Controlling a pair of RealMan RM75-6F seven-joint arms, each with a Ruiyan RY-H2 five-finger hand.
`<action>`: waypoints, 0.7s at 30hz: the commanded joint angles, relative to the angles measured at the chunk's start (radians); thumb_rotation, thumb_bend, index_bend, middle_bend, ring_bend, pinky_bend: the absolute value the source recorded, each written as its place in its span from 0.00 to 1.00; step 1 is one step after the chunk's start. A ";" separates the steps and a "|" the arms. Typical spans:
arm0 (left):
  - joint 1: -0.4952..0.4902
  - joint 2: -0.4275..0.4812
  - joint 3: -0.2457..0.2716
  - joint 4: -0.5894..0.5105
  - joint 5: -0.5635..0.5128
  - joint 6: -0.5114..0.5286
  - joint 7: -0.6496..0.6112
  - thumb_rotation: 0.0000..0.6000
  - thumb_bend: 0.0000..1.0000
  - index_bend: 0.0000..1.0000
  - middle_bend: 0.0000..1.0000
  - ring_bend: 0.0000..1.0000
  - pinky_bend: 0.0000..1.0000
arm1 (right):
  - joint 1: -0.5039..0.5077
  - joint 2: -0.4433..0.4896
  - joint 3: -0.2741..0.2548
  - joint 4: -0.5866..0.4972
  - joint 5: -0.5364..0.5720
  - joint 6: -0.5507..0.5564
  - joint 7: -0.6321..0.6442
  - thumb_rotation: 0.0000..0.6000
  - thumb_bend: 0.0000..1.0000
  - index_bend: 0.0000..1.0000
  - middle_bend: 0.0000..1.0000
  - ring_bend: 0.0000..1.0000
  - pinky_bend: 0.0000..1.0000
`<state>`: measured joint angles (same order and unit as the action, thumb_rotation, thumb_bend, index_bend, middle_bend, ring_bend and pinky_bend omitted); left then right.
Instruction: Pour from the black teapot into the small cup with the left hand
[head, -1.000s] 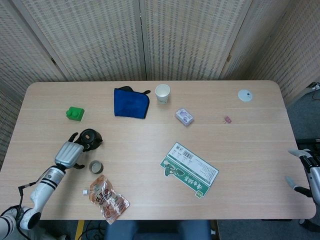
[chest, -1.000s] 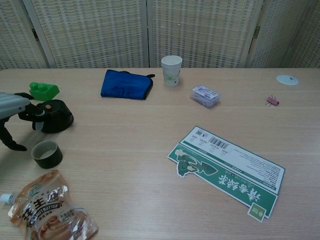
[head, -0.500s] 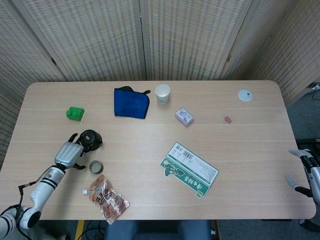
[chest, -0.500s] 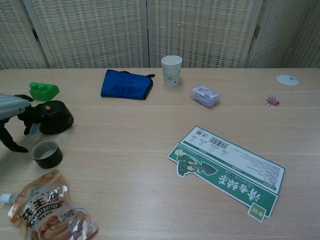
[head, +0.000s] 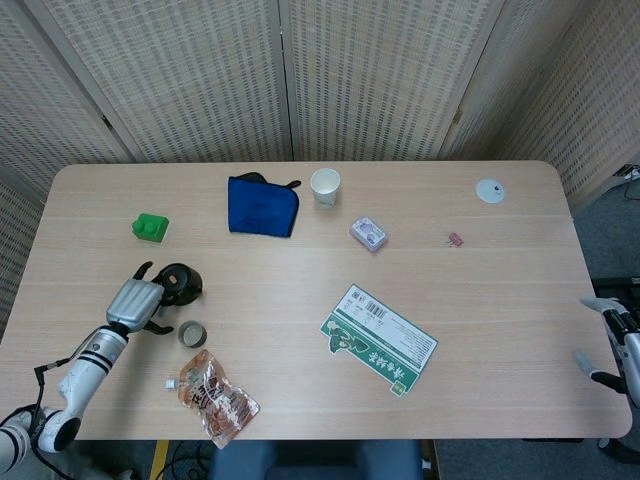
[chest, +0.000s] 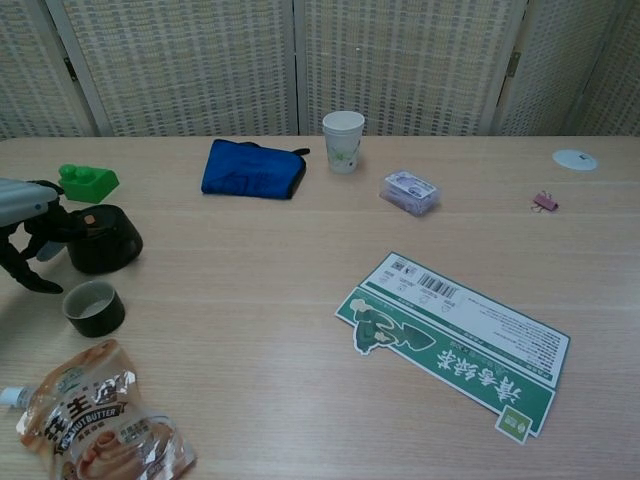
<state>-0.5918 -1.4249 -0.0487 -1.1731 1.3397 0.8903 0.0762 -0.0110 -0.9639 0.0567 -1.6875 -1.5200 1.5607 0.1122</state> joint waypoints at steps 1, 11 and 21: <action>-0.007 0.000 -0.010 0.006 -0.003 -0.007 -0.027 0.72 0.11 0.79 0.82 0.62 0.00 | -0.001 0.000 0.001 0.001 0.001 0.001 0.001 1.00 0.19 0.26 0.29 0.20 0.19; -0.021 -0.007 -0.053 0.029 -0.009 -0.004 -0.166 0.28 0.07 0.90 0.97 0.73 0.00 | -0.005 0.001 0.005 0.003 0.008 0.007 0.008 1.00 0.19 0.26 0.29 0.20 0.19; 0.002 -0.007 -0.094 0.022 -0.057 0.047 -0.205 0.21 0.07 1.00 1.00 0.84 0.00 | -0.003 -0.004 0.008 0.012 0.010 0.004 0.017 1.00 0.19 0.26 0.29 0.20 0.19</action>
<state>-0.5976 -1.4340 -0.1360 -1.1462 1.2924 0.9232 -0.1338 -0.0142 -0.9677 0.0648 -1.6764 -1.5097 1.5652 0.1290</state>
